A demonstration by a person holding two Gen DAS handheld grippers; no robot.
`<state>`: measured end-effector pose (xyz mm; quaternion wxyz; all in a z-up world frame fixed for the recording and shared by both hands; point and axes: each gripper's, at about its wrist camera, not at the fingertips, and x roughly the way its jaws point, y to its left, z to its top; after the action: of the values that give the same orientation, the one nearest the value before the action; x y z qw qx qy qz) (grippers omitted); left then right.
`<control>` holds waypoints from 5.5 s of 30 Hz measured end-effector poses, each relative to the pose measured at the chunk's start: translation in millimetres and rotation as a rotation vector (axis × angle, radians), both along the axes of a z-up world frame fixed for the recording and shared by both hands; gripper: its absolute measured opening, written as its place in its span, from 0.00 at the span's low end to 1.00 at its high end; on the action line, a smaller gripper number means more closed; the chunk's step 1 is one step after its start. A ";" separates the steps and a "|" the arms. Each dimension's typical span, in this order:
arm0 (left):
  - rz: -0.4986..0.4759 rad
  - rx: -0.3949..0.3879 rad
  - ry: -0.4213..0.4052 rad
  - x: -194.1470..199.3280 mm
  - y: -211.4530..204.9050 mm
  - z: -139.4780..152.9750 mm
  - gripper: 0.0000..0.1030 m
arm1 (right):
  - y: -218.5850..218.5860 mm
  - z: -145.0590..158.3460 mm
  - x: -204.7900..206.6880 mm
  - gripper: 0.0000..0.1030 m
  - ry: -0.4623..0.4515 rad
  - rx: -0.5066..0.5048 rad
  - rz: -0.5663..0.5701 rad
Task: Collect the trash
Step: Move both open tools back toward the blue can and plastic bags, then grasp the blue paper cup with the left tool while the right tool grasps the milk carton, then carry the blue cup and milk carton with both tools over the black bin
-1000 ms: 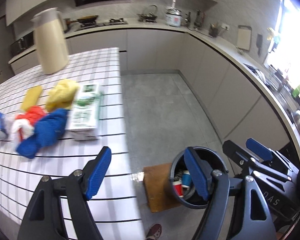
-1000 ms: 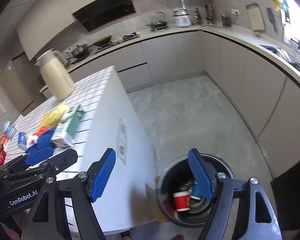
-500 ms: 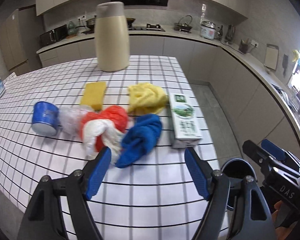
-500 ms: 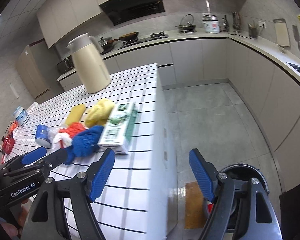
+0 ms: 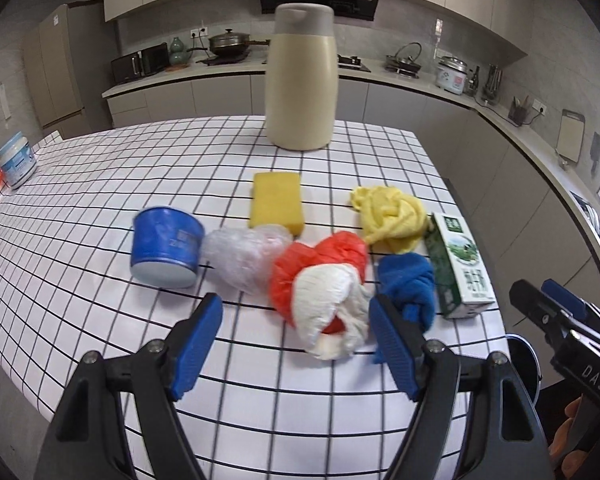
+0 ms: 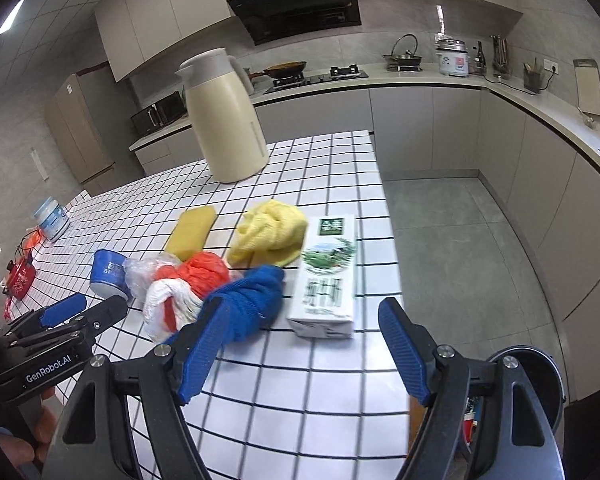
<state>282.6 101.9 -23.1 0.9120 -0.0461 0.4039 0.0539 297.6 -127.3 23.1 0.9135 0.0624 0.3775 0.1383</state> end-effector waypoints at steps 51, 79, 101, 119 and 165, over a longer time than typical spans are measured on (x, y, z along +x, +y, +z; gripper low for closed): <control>-0.017 -0.131 0.086 72.0 137.0 -57.8 0.73 | 98.0 -31.9 43.1 0.77 0.055 -0.044 -0.097; -0.064 -0.146 -0.002 60.7 72.7 -28.4 0.73 | 26.3 -68.1 84.4 0.58 0.101 -0.101 -0.202; 0.016 -0.124 -0.086 36.4 68.6 -3.6 0.73 | 14.0 -36.6 69.5 0.56 0.008 -0.032 -0.138; -0.081 -0.143 -0.102 5.8 -15.1 9.3 0.73 | -29.3 -13.9 11.9 0.56 -0.028 -0.022 -0.101; -0.556 -0.125 0.202 -17.2 -366.8 -104.6 0.73 | -337.4 -108.5 -115.2 0.56 0.203 -0.027 -0.505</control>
<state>265.4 -264.9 -127.6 0.8424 0.0158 0.4923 -0.2184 182.4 -464.8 -85.4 0.8773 0.1558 0.4415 -0.1059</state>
